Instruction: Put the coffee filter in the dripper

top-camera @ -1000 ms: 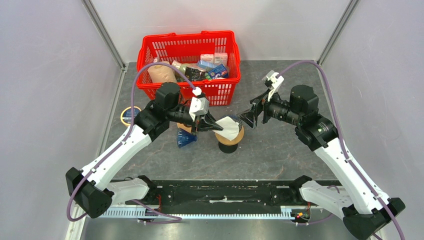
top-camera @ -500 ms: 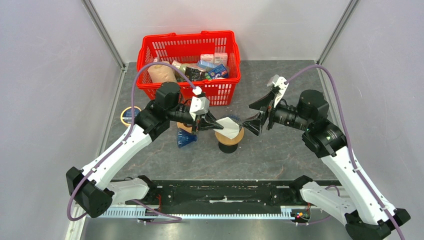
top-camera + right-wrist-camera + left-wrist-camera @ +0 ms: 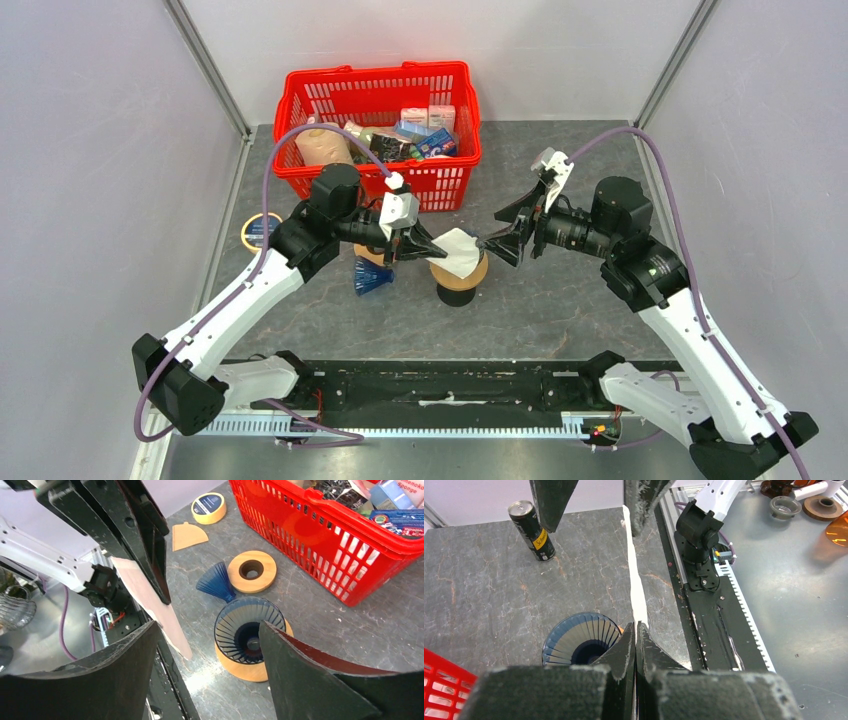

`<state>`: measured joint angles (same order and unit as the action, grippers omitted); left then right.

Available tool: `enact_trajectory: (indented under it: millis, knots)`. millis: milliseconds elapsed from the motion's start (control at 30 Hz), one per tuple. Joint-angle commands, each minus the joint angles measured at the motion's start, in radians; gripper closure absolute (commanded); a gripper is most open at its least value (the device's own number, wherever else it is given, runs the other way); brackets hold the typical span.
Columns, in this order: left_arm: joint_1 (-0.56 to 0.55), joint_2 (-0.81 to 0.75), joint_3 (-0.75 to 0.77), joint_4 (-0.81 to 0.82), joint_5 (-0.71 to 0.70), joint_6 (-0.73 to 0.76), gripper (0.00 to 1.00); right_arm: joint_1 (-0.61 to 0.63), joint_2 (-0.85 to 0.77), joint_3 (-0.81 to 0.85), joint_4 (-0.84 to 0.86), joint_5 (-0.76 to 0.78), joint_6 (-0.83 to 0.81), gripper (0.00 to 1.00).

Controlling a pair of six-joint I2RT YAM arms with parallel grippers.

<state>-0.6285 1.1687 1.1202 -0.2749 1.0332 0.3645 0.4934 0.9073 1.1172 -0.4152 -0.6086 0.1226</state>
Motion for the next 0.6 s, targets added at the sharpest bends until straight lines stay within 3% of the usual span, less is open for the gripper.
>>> enact_trajectory:
  millis: [0, 167, 367, 567]
  knots:
    - [0.005, -0.018, 0.021, 0.008, 0.040, 0.022, 0.98, 0.000, -0.015, 0.016, 0.089, -0.063, 0.023, 0.23]
    - [0.005, -0.015, 0.024, -0.015, 0.048, 0.049, 0.98, -0.001, -0.011, 0.024, 0.069, -0.129, 0.024, 0.44]
    - [0.005, -0.013, 0.027, -0.017, 0.054, 0.048, 0.98, -0.001, 0.011, 0.034, 0.063, -0.176, 0.024, 0.59]
    - [0.004, -0.013, 0.029, -0.017, 0.053, 0.045, 0.98, -0.001, 0.030, 0.040, 0.050, -0.189, 0.025, 0.56]
